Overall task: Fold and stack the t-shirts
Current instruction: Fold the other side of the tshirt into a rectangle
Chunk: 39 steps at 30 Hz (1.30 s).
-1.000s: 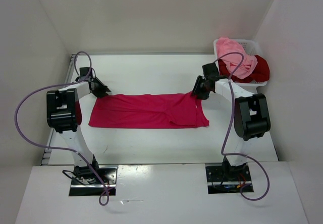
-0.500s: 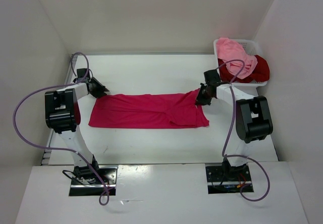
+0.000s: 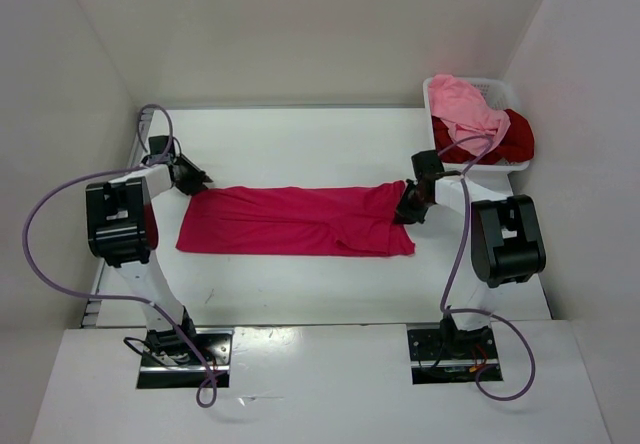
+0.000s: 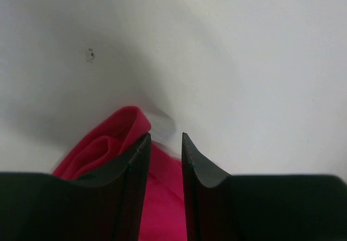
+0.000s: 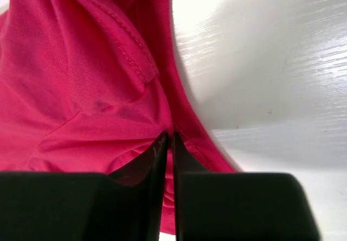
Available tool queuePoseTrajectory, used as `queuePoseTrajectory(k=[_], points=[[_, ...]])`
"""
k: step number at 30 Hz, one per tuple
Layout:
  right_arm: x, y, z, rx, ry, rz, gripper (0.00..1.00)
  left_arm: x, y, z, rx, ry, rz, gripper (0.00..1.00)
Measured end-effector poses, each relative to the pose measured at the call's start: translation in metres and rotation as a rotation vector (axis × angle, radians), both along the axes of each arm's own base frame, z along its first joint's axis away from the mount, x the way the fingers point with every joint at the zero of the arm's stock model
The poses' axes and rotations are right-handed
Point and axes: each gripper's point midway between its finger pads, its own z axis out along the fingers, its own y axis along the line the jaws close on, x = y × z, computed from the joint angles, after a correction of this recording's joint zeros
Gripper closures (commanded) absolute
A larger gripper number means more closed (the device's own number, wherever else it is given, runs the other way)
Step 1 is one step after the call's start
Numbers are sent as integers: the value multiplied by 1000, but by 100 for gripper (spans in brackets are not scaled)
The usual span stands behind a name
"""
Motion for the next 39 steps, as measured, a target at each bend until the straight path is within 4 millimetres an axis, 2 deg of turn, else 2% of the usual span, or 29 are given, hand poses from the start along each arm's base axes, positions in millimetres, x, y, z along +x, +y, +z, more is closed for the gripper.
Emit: queuePoseTrajectory(k=[1, 4, 6, 8, 9, 10, 11, 14, 17, 19, 21, 26, 30, 33, 36, 37, 39], points=[[0, -1, 0, 2, 1, -5, 74, -2, 1, 1, 1, 3, 3, 64], [1, -3, 1, 5, 0, -20, 59, -7, 3, 15, 11, -8, 12, 64], [2, -4, 5, 5, -11, -19, 57, -7, 3, 32, 21, -40, 13, 64], [2, -4, 15, 8, -36, -18, 57, -5, 1, 54, 39, -88, 9, 64], [4, -4, 24, 10, -61, -16, 62, -4, -1, 65, 47, -114, 4, 64], [5, -3, 31, 13, -83, -12, 68, -3, -6, 75, 59, -137, -7, 64], [7, -2, 40, 19, -105, -5, 82, -2, -14, 83, 66, -155, -23, 64], [16, 2, 59, 40, -154, 16, 97, -2, -63, 92, 61, -185, -132, 64], [24, 7, 63, 60, -166, 35, 99, -15, -119, 79, 42, -156, -260, 64], [30, 11, 60, 72, -158, 50, 100, -26, -149, 67, 24, -124, -334, 64], [40, 14, 54, 81, -146, 61, 100, -32, -163, 55, 12, -93, -369, 64], [63, 21, 34, 91, -129, 73, 100, -36, -155, 24, 8, -21, -352, 64], [66, 17, 10, 68, -89, 47, 100, -48, -134, -4, -16, 49, -297, 64], [59, 12, 0, 45, -63, 25, 100, -41, -115, -2, -25, 33, -255, 64], [58, 11, -2, 45, -59, 5, 96, -39, -99, -3, -42, 30, -217, 64], [58, 12, -1, 46, -59, 2, 89, -39, -96, -3, -56, 30, -205, 64], [59, 12, 0, 49, -62, -2, 82, -39, -89, -2, -79, 31, -183, 64]])
